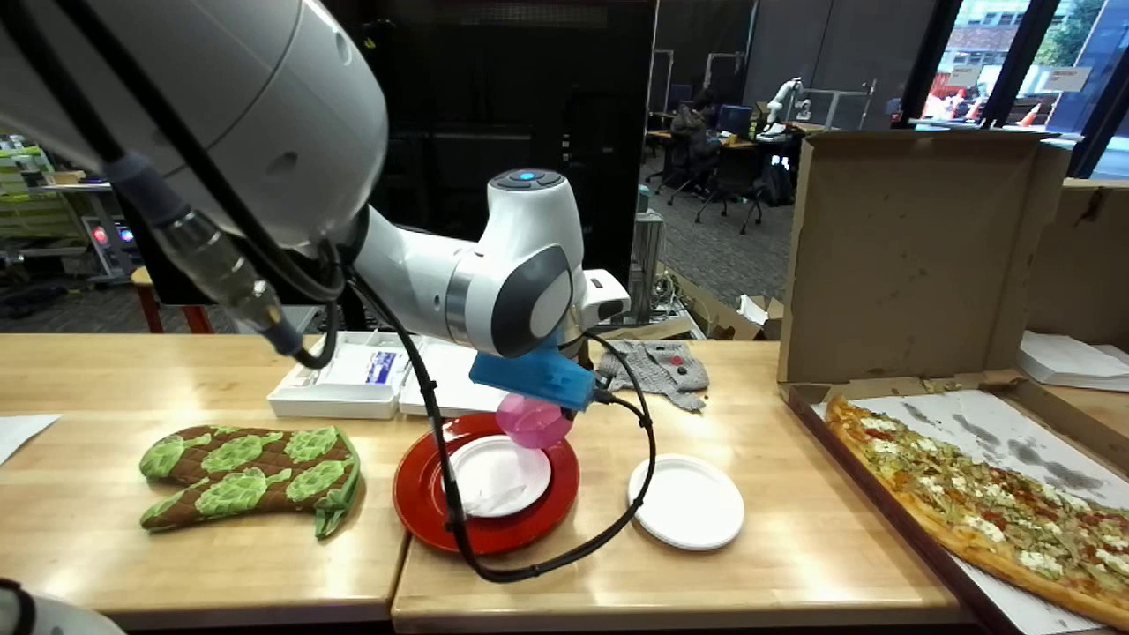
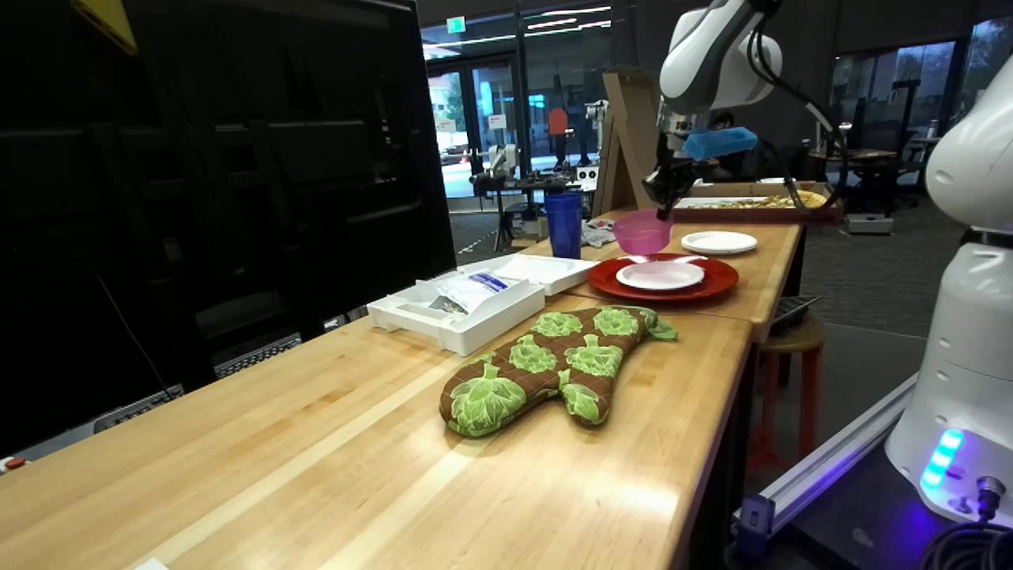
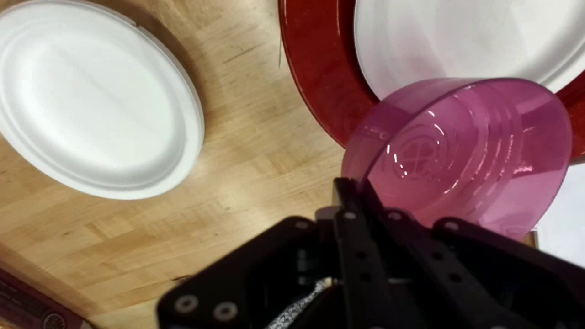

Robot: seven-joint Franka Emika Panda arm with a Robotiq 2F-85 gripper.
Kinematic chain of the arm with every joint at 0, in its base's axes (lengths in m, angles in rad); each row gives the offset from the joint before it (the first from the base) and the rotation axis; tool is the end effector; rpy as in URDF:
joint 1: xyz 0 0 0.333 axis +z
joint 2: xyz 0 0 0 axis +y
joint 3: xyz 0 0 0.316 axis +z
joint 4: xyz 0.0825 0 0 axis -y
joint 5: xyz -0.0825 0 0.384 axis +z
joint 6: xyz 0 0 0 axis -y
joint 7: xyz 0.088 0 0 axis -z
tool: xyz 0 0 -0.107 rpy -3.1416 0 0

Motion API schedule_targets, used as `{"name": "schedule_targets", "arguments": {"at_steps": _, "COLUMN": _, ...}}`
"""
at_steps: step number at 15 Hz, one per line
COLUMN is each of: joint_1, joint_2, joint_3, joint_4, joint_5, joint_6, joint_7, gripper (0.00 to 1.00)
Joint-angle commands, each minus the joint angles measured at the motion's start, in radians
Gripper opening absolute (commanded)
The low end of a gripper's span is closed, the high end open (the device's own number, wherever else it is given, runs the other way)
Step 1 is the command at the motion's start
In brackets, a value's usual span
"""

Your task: Put one white plate on the red plate, then the pink plate on the left white plate

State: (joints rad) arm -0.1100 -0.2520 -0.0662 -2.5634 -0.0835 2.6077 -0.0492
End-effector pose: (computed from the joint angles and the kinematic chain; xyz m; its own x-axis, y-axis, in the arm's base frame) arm 0.4488 -0.0780 0.3845 0.9563 -0.0505 0.2878 -0.0704 -0.9958 0.0593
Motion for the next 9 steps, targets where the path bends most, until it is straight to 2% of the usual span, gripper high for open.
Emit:
{"name": "schedule_targets", "arguments": {"at_steps": 1, "joint_1": 0.009, "joint_2": -0.066, "joint_3": 0.003, "joint_4": -0.066, "joint_5": -0.006, "joint_6": 0.01, "joint_7": 0.003, "gripper": 0.01}}
{"name": "schedule_targets", "arguments": {"at_steps": 9, "joint_1": 0.046, "joint_2": -0.117, "joint_3": 0.003, "joint_4": -0.143, "joint_5": 0.025, "joint_6": 0.02, "joint_7": -0.015, "gripper": 0.01}}
